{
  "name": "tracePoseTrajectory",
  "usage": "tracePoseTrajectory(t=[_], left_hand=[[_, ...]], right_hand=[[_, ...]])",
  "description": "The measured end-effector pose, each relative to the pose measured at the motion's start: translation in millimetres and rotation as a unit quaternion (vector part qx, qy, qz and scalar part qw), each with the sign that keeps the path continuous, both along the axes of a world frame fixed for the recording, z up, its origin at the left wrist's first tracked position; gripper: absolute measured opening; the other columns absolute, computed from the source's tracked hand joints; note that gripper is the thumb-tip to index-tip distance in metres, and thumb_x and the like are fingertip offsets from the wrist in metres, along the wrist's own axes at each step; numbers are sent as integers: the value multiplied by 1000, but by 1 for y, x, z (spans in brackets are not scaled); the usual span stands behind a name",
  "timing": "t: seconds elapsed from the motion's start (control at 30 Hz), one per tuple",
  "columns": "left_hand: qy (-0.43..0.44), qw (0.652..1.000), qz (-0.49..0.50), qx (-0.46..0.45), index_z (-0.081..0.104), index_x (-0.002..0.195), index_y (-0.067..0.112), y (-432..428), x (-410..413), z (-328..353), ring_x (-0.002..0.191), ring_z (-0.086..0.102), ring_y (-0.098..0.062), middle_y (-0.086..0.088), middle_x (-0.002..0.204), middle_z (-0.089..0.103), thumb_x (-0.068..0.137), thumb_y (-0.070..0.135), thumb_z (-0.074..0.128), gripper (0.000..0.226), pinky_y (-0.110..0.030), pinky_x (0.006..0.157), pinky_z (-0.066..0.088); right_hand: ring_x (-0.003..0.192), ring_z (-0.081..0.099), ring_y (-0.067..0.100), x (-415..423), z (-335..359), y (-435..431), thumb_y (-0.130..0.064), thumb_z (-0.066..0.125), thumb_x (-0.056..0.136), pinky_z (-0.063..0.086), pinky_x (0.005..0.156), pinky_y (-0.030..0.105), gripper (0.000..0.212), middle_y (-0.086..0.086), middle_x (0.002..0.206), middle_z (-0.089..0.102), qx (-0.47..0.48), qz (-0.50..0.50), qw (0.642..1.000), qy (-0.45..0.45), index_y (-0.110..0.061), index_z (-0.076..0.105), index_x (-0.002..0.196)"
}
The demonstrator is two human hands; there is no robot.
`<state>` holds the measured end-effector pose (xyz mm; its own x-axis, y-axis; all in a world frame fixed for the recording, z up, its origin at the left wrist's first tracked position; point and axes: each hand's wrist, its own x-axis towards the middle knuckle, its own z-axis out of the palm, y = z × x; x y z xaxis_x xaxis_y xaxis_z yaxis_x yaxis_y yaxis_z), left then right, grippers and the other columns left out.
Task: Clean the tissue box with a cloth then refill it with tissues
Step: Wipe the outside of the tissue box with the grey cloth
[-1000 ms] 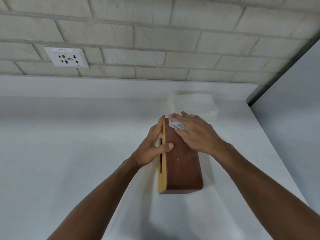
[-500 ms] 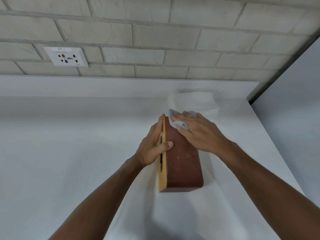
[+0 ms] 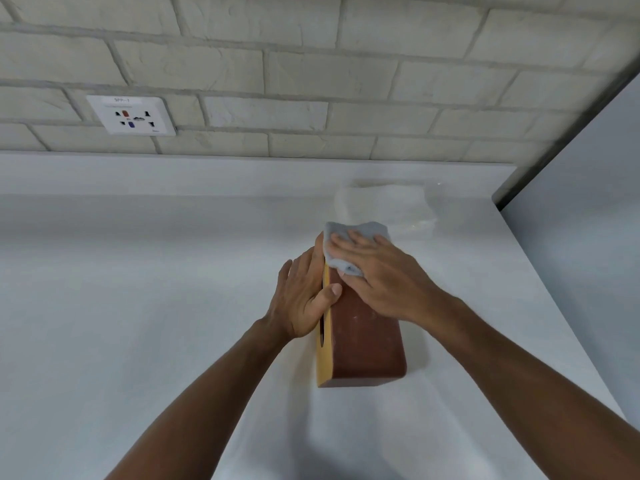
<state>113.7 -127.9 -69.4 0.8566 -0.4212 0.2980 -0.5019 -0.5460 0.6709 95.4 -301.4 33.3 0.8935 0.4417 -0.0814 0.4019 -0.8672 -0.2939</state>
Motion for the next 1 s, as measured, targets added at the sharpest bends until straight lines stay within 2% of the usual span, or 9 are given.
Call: tracePoseTrajectory(t=[0.1, 0.2, 0.37, 0.53, 0.6, 0.7, 0.83, 0.93, 1.0], left_hand=[[-2, 1000, 9, 8, 21, 164, 10, 1, 1, -1, 112, 54, -20, 1, 137, 55, 96, 78, 7, 97, -49, 95, 46], [3, 999, 22, 24, 12, 166, 11, 2, -2, 0, 112, 54, -22, -4, 132, 57, 96, 79, 5, 97, -54, 98, 44], [24, 998, 21, 53, 17, 165, 13, 4, -1, -2, 122, 51, -22, 0, 143, 51, 92, 82, 0, 101, -60, 104, 40], [34, 997, 30, 55, 5, 167, 17, 5, -5, 2, 133, 44, -20, -1, 147, 48, 89, 84, -1, 103, -62, 112, 31], [34, 997, 30, 55, 9, 167, 16, 4, -4, 0, 135, 44, -21, 0, 149, 47, 90, 84, -1, 103, -62, 111, 33], [36, 998, 24, 55, 26, 163, 16, 4, -2, -1, 130, 47, -21, 3, 145, 50, 90, 85, -2, 104, -62, 106, 37], [44, 997, 22, 55, 10, 167, 18, 4, -2, 1, 130, 47, -23, -2, 143, 51, 90, 83, 2, 101, -62, 109, 35], [46, 997, 22, 57, 30, 161, 17, 5, -3, 2, 129, 47, -21, 0, 142, 52, 91, 83, 0, 101, -61, 107, 36], [45, 997, 21, 59, 35, 158, 18, 5, -3, 2, 129, 47, -21, 1, 143, 52, 91, 83, -1, 100, -61, 107, 36]], right_hand=[[151, 14, 11, 9, -1, -20, -40, 27, 107, 11, 123, 43, 47, -17, 160, 24, -34, -33, 999, 3, -39, 22, 154], [151, 16, 15, 19, 2, -24, -40, 27, 107, 12, 120, 41, 45, -14, 160, 26, -26, -106, 994, 11, -38, 30, 152], [151, 9, 9, -2, -6, -12, -44, 23, 103, 7, 124, 41, 52, -16, 162, 19, -24, 8, 1000, 2, -35, 22, 155], [151, 16, 14, 24, -3, -30, -44, 25, 106, 13, 123, 44, 46, -15, 160, 28, -42, -104, 994, 12, -39, 31, 151], [151, 15, 14, 14, -3, -13, -40, 27, 106, 15, 122, 44, 45, -13, 161, 26, -13, -52, 999, 5, -35, 34, 151], [151, 9, 9, -3, -6, -7, -45, 21, 100, 7, 123, 39, 56, -13, 162, 19, -17, 29, 999, 6, -31, 25, 154], [149, 23, 16, 21, -2, -11, -44, 23, 104, 19, 121, 43, 48, -9, 160, 32, -24, -60, 998, -4, -37, 29, 151], [151, 17, 14, 10, -4, 4, -35, 31, 105, 14, 122, 46, 46, -9, 161, 27, 13, -13, 1000, -7, -30, 34, 151], [151, 15, 13, 7, 1, 3, -38, 32, 106, 10, 122, 44, 45, -7, 162, 24, 4, -10, 1000, 1, -37, 34, 151]])
